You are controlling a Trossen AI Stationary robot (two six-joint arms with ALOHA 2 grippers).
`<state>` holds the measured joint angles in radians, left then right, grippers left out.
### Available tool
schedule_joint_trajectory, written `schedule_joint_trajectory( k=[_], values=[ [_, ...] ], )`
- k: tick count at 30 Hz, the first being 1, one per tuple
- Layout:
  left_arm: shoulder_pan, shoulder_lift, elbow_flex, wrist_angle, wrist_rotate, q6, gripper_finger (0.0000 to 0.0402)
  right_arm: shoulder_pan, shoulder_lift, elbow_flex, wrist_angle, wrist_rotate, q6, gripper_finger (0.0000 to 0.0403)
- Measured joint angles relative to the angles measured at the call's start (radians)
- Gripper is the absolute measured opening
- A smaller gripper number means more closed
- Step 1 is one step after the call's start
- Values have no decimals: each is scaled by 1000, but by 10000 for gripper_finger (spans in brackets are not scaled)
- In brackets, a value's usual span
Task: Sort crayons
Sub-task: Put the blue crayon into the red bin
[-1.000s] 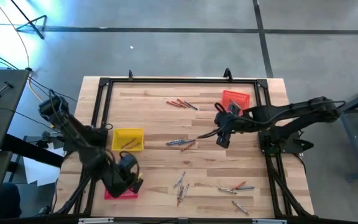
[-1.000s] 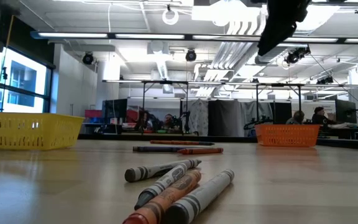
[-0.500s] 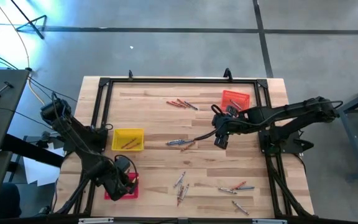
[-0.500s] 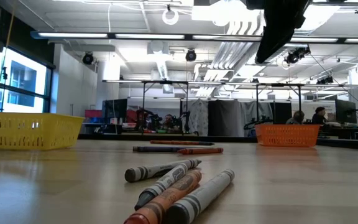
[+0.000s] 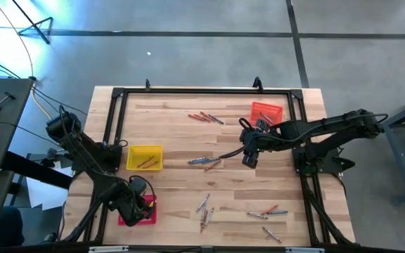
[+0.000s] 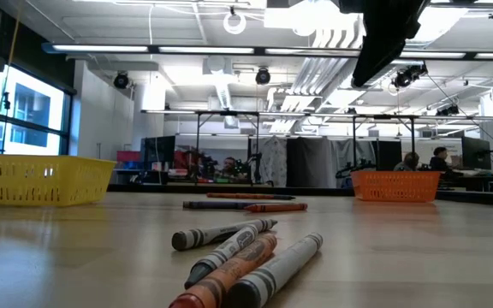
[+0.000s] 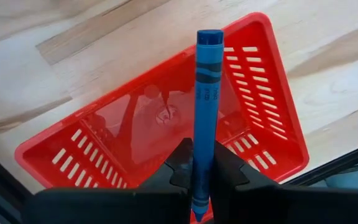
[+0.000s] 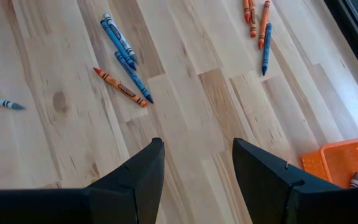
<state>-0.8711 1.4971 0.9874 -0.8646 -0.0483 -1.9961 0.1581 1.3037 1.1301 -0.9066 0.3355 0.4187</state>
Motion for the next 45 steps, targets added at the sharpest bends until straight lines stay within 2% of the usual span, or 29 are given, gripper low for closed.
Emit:
schedule_joint_trajectory(
  k=[7,19,26,34,40,45],
  values=[
    [0,0,0,-1,-4,0,20,0,0,0,0,0,-7,181],
    [0,0,0,-1,12,18,96,0,0,0,0,-1,-8,181],
    [13,-5,-1,50,11,42,102,0,0,0,-11,-2,-8,181],
    [140,-5,65,157,-97,286,89,-1,0,0,-84,-7,28,181],
    [282,-6,150,229,-174,657,85,3,-1,0,-173,-74,116,181],
    [384,-6,170,243,-288,891,85,59,-1,0,-299,-92,268,181]
  ],
)
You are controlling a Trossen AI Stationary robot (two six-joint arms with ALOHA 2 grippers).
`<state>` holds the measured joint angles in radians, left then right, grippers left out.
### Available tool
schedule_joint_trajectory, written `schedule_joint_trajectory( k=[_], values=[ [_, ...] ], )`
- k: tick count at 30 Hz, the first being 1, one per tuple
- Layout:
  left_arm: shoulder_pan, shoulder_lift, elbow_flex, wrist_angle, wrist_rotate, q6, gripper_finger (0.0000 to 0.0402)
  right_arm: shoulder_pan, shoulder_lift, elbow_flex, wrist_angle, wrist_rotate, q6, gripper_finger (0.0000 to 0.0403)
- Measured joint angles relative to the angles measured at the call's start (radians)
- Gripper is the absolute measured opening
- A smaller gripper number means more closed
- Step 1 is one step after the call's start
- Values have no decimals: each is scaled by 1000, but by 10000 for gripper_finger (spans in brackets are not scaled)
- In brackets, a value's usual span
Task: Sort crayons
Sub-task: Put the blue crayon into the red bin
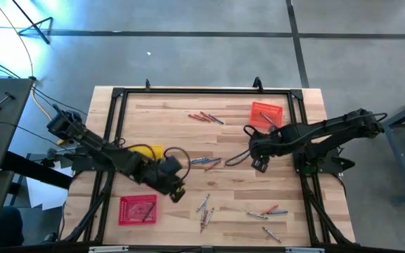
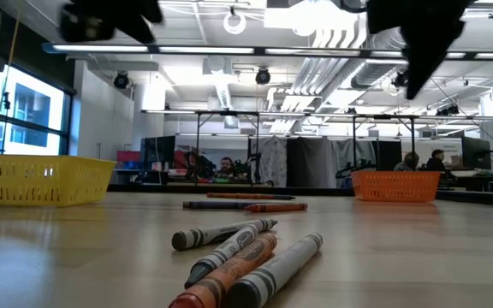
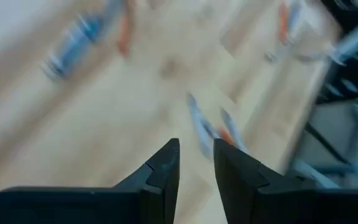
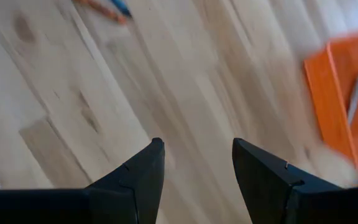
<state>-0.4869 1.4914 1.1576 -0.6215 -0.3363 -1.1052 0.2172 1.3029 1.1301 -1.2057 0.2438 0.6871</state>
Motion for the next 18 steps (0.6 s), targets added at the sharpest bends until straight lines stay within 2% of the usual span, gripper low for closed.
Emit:
schedule_joint_trajectory(
  k=[5,11,18],
  values=[
    [67,0,-1,-1,-113,174,85,127,0,0,-103,-51,229,181],
    [110,0,-1,0,-226,326,85,329,12,0,-96,-104,496,181],
    [121,0,-1,67,-302,449,85,508,140,0,-69,-234,696,181]
  ],
)
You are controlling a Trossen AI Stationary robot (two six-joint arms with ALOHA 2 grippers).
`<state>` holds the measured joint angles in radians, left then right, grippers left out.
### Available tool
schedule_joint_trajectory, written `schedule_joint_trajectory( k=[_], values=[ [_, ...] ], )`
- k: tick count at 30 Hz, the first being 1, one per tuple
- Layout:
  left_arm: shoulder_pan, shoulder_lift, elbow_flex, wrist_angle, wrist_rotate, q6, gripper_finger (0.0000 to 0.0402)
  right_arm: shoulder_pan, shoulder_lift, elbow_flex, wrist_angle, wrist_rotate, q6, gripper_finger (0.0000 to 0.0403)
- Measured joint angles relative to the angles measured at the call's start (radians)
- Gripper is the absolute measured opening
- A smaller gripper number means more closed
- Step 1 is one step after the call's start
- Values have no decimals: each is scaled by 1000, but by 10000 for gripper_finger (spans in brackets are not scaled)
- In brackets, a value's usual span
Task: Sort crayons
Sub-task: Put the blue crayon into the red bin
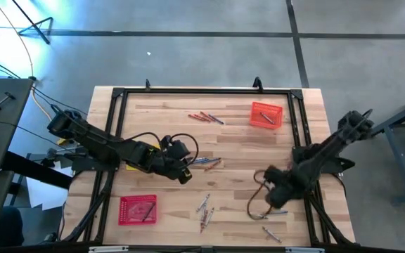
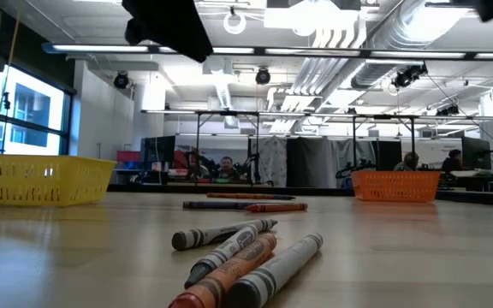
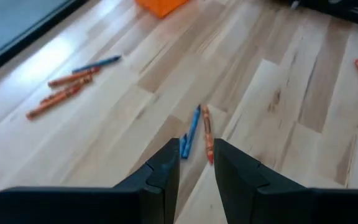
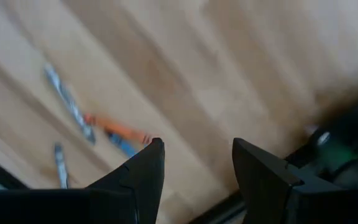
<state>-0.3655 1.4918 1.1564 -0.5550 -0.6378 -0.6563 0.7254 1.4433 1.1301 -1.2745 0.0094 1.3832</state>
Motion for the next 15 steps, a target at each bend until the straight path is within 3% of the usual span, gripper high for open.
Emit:
schedule_joint_trajectory(
  k=[7,15],
  values=[
    [0,0,0,89,-3,88,85,88,157,0,191,-175,62,181],
    [-10,0,0,141,-3,93,85,138,269,0,299,-189,76,181]
  ],
)
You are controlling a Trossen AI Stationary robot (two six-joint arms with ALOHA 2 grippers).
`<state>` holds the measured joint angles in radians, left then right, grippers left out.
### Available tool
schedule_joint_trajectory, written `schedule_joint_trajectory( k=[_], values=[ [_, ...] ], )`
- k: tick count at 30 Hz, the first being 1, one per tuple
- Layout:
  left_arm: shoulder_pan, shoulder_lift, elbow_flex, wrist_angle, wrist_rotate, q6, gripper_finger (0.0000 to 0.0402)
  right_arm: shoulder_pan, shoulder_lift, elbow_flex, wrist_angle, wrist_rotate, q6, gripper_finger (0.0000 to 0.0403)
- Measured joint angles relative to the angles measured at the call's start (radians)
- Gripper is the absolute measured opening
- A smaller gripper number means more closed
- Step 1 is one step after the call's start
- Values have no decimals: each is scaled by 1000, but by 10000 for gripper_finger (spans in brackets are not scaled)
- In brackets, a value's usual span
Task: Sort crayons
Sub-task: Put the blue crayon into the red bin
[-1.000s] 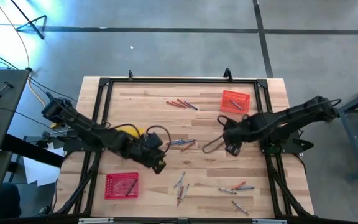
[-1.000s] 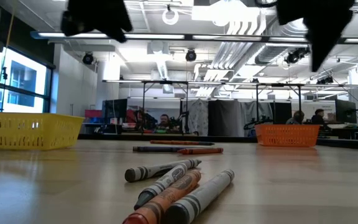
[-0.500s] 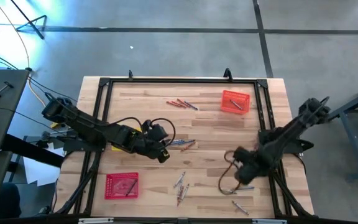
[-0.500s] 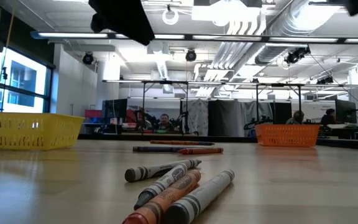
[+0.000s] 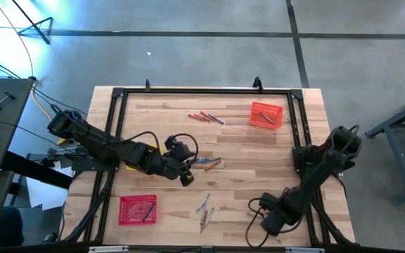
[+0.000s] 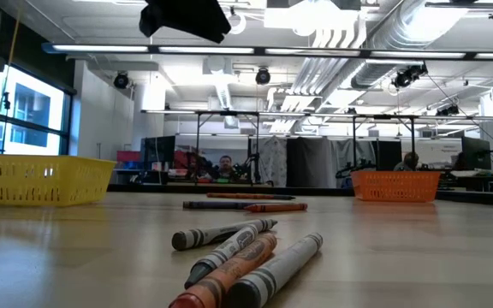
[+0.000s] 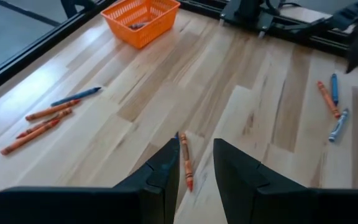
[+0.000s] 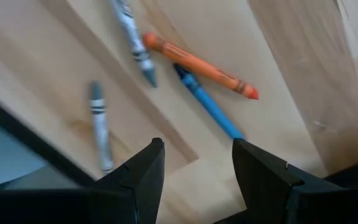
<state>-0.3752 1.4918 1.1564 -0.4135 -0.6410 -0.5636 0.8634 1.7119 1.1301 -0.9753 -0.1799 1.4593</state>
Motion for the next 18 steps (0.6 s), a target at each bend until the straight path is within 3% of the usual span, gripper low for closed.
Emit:
schedule_joint_trajectory(
  k=[18],
  values=[
    [-45,0,0,73,0,0,85,57,163,0,-37,-4,-257,181]
  ],
)
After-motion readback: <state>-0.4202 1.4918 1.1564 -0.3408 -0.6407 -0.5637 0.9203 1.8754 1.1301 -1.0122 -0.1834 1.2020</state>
